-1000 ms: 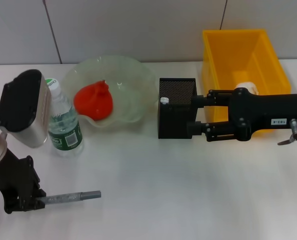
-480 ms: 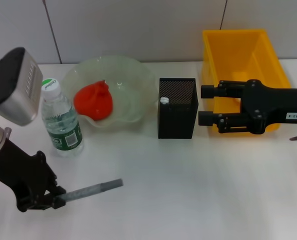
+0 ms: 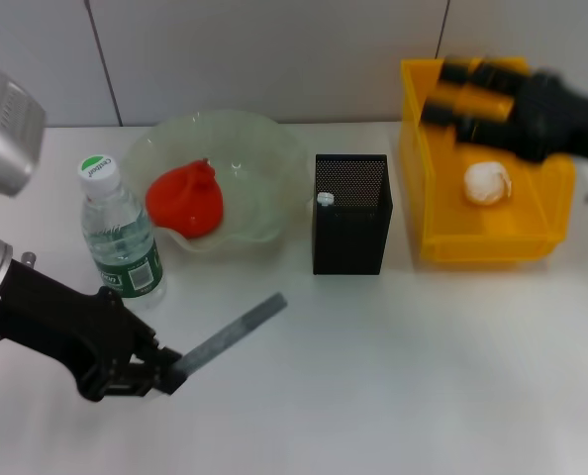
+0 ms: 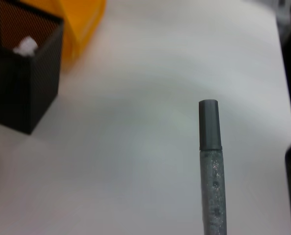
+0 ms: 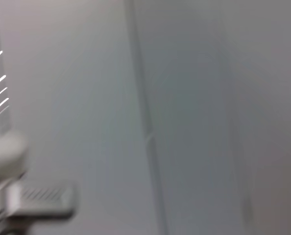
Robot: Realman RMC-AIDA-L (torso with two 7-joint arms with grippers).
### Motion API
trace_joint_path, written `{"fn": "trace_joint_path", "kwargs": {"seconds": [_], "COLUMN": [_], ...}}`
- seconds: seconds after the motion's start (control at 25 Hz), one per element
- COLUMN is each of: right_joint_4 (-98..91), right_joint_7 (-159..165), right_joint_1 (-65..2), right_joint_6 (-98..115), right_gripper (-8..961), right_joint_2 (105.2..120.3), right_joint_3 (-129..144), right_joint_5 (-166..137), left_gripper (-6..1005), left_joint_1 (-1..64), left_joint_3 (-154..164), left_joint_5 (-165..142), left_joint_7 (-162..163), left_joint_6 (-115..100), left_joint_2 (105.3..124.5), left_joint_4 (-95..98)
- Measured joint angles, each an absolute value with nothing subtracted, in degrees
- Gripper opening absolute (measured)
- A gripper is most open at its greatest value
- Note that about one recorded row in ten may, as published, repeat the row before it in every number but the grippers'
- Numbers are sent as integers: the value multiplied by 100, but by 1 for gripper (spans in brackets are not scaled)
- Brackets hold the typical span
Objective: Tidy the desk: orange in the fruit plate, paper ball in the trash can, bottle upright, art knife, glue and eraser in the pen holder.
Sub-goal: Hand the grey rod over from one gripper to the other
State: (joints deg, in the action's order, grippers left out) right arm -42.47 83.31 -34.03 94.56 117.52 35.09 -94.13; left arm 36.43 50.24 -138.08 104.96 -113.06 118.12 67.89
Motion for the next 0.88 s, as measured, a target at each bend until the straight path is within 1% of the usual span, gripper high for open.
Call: {"fn": "trace_joint_path", "kwargs": {"seconds": [0.04, 0.08, 0.12, 0.2, 0.28, 0.72, 0.84, 0.88], "right_joint_4": [-4247, -4198, -4198, -4114, -4080, -4404, -4528, -4490], "right_joint_7": [8331, 8127, 8127, 7725, 7485, 6386, 5698, 4939], "right_joint_1": [-3403, -3395, -3395, -3361, -3337, -3406, -3389, -3362], "right_joint_6": [9456, 9225, 9225, 8820, 8604, 8262, 7990, 7925], "right_gripper": [755, 755, 755, 755, 755, 754, 753, 753], "right_joint_2": [11752, 11803, 11803, 11882, 11897, 11893, 11899, 11908], "right_joint_3": [3509, 3396, 3396, 3394, 3405, 3732, 4054, 4198], "right_joint_5": [-9414, -9168, -9168, -8745, -8506, -8384, -8456, -8457], "left_gripper": [154, 154, 154, 155, 155, 155, 154, 154], "left_joint_1": [3646, 3647, 3653, 3671, 3678, 3623, 3622, 3621], "left_joint_3": [4927, 4857, 4762, 4627, 4575, 4497, 4488, 4488], "left_joint_5": [-13725, -13672, -13613, -13513, -13423, -12778, -12658, -12581], "left_joint_7": [10566, 10617, 10686, 10845, 10985, 11707, 11936, 12041], "left_joint_6": [-11298, -11288, -11276, -11260, -11251, -11194, -11183, -11182], "left_joint_2": [11809, 11807, 11805, 11804, 11808, 11803, 11804, 11806], "left_joint_4": [6706, 6648, 6565, 6403, 6300, 6053, 6047, 6046]}}
